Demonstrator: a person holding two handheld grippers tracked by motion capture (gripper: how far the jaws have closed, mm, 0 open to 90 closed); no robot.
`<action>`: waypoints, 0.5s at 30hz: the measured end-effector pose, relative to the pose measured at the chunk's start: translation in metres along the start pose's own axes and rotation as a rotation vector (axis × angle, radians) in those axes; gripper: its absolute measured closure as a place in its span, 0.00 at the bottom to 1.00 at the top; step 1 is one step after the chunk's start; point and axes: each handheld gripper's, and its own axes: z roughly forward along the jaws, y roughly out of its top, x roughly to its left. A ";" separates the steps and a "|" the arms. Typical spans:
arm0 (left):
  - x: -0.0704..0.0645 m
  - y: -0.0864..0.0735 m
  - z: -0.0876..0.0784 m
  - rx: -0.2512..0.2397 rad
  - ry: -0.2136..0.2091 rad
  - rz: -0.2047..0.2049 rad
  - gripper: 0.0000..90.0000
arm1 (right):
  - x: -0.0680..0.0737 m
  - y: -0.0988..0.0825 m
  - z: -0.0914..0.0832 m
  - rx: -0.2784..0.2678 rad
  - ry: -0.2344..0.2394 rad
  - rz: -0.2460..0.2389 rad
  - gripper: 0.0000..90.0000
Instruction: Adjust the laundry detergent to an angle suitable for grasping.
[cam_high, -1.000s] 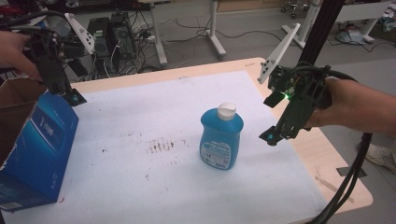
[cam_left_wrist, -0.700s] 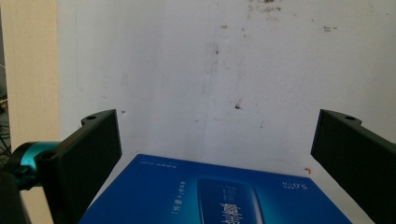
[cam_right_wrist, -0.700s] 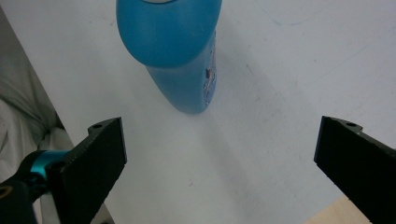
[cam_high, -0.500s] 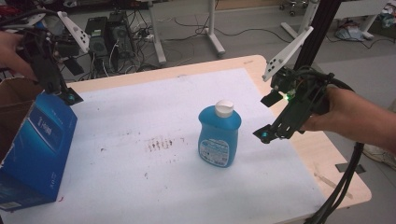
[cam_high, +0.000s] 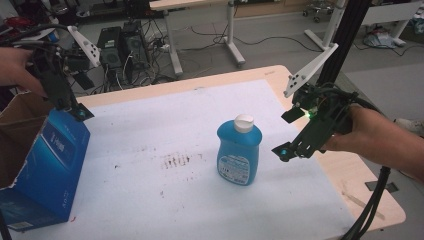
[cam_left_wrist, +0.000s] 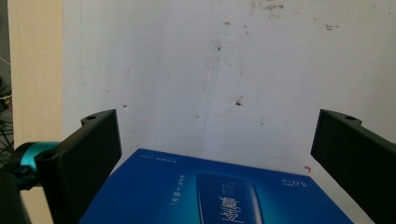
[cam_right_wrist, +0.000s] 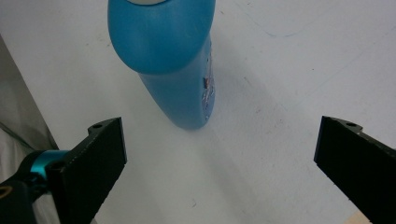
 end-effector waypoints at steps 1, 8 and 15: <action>0.000 0.000 0.000 -0.001 -0.001 0.001 0.02 | -0.001 0.000 0.000 -0.003 -0.001 0.009 0.02; 0.001 -0.003 0.002 0.000 -0.004 -0.002 0.02 | -0.002 0.001 0.001 -0.003 0.002 0.011 0.02; 0.000 -0.003 0.004 0.000 -0.007 -0.004 0.02 | -0.003 0.002 0.003 -0.006 0.002 0.010 0.02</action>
